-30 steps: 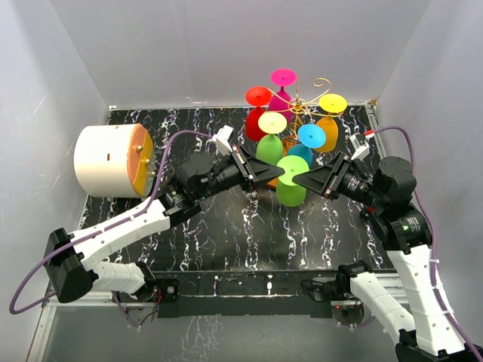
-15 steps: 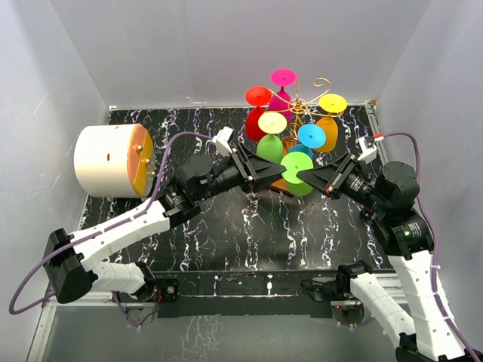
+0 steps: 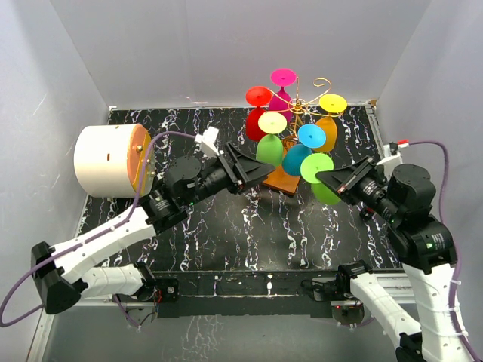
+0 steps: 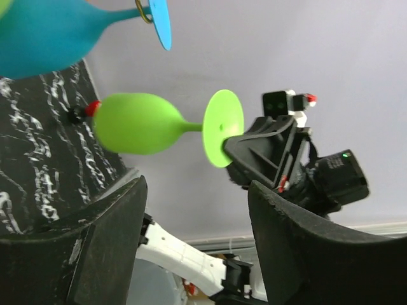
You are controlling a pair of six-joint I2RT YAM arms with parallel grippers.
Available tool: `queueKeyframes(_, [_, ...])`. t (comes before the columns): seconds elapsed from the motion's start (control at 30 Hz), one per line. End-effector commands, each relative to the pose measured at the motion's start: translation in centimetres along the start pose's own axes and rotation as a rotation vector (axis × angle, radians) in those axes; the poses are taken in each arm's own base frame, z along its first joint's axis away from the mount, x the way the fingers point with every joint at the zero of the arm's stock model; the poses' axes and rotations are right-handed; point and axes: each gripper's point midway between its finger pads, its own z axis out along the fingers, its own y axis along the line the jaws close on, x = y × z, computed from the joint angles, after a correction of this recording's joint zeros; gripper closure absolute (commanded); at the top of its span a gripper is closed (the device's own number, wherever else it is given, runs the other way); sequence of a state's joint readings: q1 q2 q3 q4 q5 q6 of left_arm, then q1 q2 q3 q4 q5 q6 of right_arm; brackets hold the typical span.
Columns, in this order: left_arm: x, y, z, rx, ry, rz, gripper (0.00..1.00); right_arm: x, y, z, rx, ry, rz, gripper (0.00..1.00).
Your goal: Place the wine glass upside down on the wine glass rack
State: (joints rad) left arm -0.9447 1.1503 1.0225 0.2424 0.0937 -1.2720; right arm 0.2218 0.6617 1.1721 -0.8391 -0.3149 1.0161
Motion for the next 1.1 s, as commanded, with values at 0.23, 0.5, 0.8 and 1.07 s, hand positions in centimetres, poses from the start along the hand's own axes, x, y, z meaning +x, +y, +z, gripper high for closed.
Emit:
queueKeyframes(0.23, [-3.4, 4.5, -6.0, -0.246, -0.187, 0.236, 0.36, -8.7, 0.5, -2.0, 0.200, -0.362, -0.213, 1.00])
queueKeyframes(0.5, [-2.6, 6.2, -5.7, -0.307, -0.128, 0.284, 0.34, -13.5, 2.0, 0.7, 0.213, -0.497, -0.345, 1.00])
queueKeyframes(0.8, [-1.6, 7.3, -5.5, -0.333, -0.070, 0.301, 0.33, -18.9, 4.0, 3.6, 0.256, -0.635, -0.446, 1.00])
queueKeyframes(1.07, [-0.8, 6.9, -4.5, -0.309, -0.016, 0.311, 0.33, -20.6, 6.6, 7.2, 0.196, -0.605, -0.489, 1.00])
